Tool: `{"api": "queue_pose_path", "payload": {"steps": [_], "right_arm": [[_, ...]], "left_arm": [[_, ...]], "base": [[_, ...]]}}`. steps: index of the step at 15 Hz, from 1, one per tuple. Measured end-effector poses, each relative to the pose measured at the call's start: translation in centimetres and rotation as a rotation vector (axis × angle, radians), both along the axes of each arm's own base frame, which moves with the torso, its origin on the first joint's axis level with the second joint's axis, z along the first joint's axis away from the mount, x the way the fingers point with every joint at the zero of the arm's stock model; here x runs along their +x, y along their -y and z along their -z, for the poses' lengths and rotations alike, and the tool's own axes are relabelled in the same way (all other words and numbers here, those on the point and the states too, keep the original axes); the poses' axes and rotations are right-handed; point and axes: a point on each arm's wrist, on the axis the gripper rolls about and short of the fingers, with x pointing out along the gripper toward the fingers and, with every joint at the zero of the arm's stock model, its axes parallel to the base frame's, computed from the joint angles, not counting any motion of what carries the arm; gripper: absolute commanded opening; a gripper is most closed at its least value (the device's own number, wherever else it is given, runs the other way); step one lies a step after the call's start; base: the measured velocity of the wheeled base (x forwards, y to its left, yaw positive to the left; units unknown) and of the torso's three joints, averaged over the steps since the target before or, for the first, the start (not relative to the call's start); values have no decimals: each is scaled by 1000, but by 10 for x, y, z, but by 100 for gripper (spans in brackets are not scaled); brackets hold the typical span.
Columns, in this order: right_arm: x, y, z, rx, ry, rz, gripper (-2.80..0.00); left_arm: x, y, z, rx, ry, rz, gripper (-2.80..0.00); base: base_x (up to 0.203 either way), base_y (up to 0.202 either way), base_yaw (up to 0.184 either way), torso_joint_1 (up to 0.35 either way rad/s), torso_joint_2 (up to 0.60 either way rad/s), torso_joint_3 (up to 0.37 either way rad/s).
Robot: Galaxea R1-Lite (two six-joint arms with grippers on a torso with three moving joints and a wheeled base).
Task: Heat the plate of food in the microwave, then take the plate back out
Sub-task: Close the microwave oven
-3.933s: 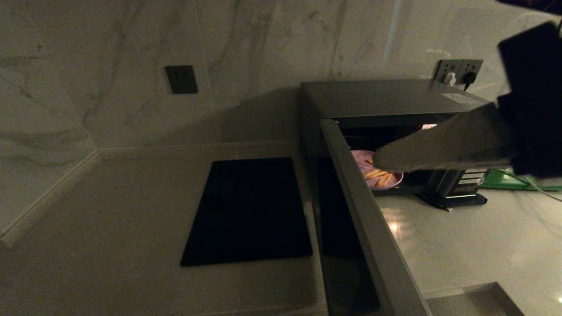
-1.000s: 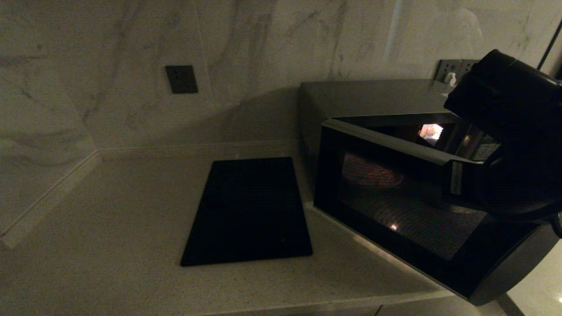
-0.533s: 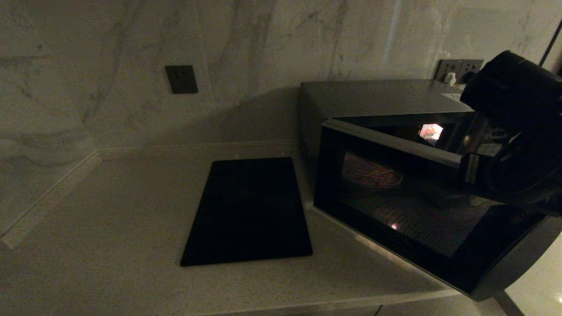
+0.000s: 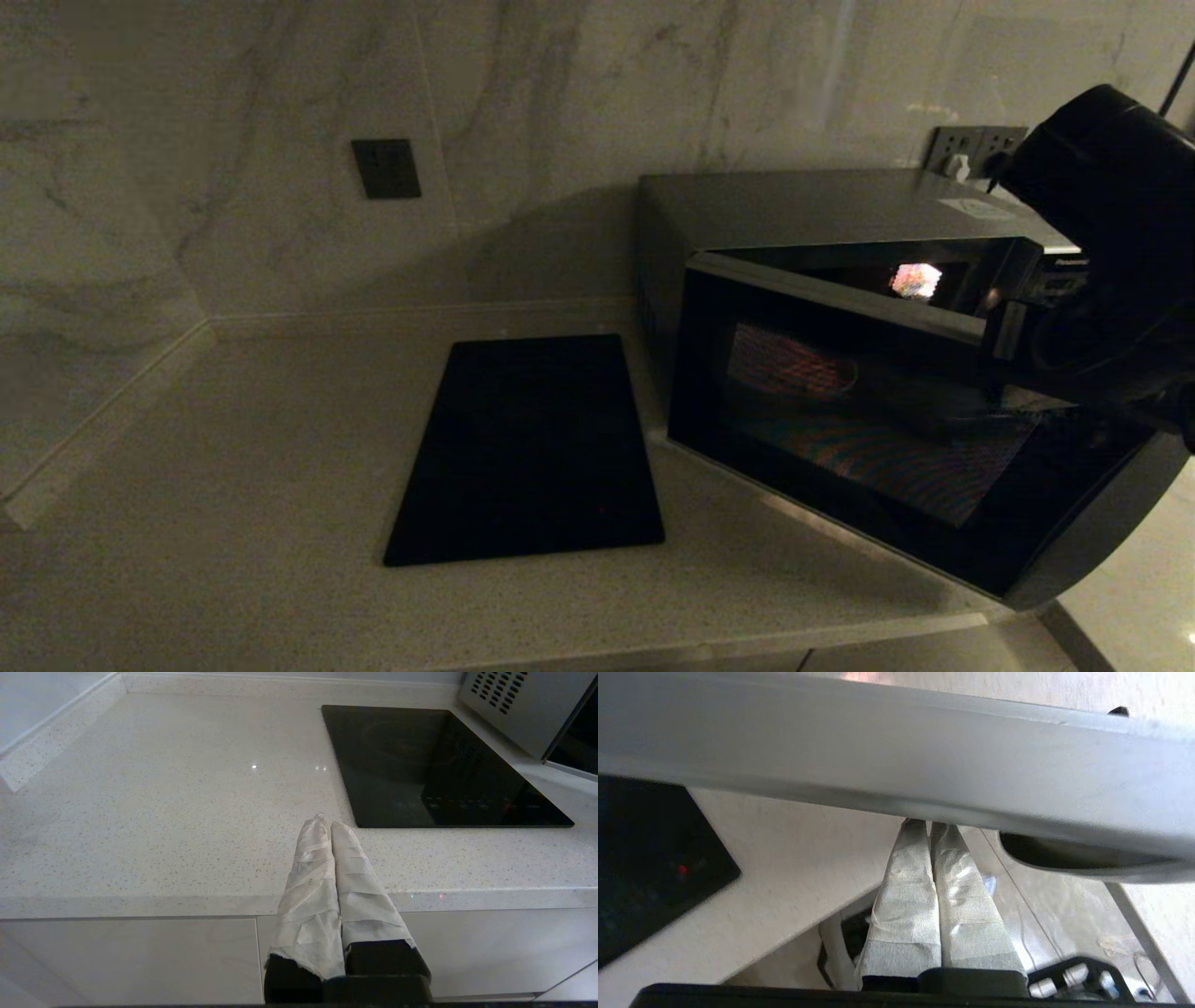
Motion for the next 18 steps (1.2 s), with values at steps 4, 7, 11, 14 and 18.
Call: {"api": "queue_pose_path", "payload": {"steps": [4,7,11,14,18], "right_arm": [[18,12,2,1,42,36,-280],[33,19,2,-4,85,46,-280],[52,32,2,-23,144,60,-280],[67,43,4,-16,190,90,-280],[79,50,2,7,241,91,-280]], "left_arm": [[0,0,0,0,0,0,-280],[0,0,0,0,0,0,-280],[0,0,0,0,0,1,-280],[0,0,0,0,0,0,-280],[0,0,0,0,0,0,-280]], "base": [[0,0,0,0,0,0],[0,0,0,0,0,0],[0,0,0,0,0,0],[0,0,0,0,0,0],[0,0,0,0,0,0]]}}
